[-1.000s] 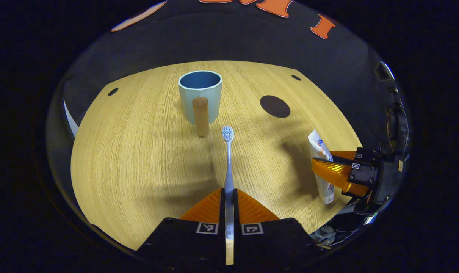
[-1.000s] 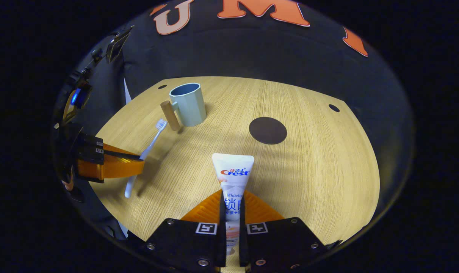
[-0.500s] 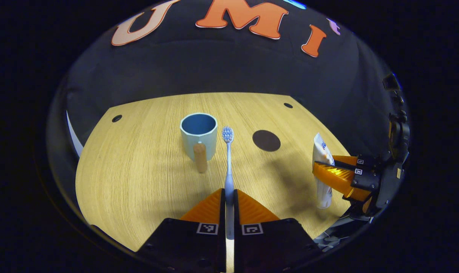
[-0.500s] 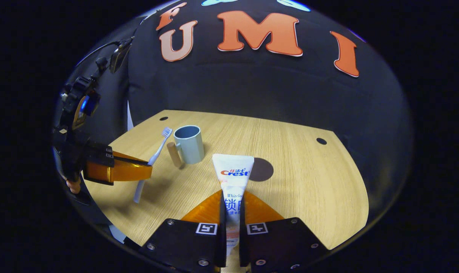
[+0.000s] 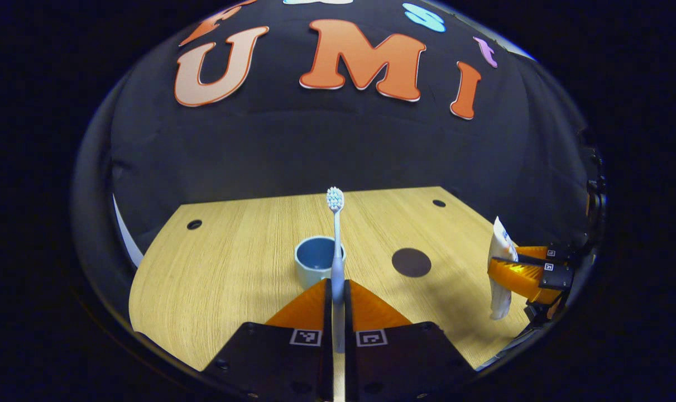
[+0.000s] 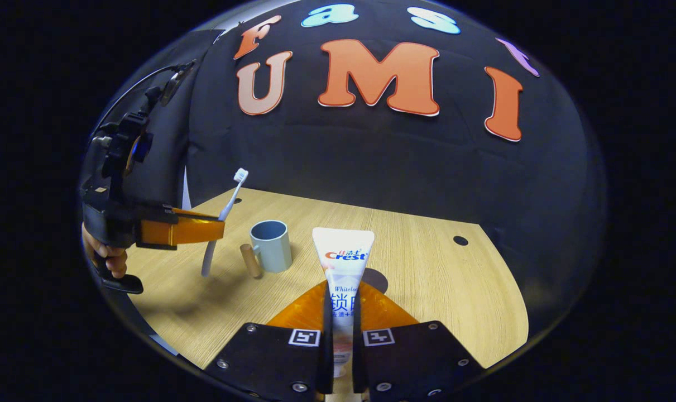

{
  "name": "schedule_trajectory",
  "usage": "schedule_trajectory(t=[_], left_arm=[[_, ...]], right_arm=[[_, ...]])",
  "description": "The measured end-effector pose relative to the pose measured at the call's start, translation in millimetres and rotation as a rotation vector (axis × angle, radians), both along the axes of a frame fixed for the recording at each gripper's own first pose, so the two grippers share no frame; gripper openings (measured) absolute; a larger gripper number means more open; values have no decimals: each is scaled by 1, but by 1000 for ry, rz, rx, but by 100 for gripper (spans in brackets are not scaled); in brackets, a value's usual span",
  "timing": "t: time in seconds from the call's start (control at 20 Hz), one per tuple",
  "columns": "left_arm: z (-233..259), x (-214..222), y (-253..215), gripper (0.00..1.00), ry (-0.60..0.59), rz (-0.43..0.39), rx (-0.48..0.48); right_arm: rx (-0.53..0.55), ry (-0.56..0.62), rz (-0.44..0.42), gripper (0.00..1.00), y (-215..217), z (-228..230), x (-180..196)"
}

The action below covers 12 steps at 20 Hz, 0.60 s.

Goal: Put the toothbrush and toothpaste on the desktop into the cup, then pick up the cup and place it on the coaster on the desktop.

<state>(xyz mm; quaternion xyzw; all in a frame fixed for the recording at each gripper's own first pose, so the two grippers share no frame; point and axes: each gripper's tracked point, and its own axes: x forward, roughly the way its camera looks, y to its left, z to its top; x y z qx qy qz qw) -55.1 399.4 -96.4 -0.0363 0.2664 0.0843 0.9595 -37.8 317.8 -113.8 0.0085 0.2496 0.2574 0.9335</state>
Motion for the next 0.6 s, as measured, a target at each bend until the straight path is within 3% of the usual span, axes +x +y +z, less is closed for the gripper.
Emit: schedule_trajectory(t=[0.6], left_arm=[[35,80,35,8,-243,59,23]], right_arm=[[24,-197,-23,14,-4,56,28]])
